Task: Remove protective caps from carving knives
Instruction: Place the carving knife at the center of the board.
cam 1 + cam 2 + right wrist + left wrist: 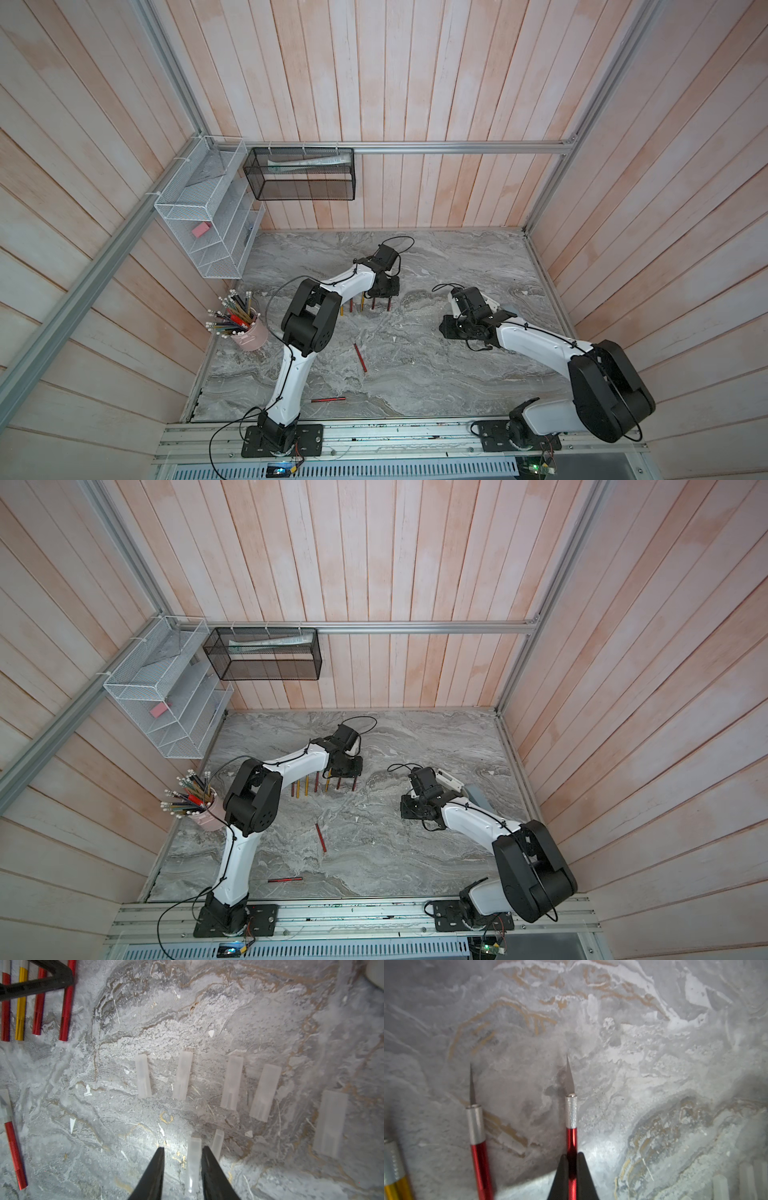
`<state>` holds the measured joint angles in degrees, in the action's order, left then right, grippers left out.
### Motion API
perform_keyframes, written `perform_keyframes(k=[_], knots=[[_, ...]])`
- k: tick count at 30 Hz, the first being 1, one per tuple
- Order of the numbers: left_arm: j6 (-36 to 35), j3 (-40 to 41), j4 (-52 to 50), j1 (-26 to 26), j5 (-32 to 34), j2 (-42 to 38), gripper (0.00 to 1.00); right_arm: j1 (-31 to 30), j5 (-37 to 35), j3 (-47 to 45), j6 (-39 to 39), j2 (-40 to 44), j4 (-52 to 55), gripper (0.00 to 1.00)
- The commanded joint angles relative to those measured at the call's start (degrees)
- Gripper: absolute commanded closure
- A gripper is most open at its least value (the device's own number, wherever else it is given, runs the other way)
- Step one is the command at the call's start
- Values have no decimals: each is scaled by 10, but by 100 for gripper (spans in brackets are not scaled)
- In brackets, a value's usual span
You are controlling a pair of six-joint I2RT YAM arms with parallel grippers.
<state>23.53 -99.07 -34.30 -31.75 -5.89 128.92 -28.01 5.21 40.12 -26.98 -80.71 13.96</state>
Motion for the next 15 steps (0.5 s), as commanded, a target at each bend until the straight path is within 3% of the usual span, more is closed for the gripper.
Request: perform_keyframes(k=[1,15], knots=[[-7,-16,-15,5,18,19,91,1,-4,-5,-2,13,15,67],[-5,-9,-15,5,28,17,78,2,-4,-9,-4,22,15,64]])
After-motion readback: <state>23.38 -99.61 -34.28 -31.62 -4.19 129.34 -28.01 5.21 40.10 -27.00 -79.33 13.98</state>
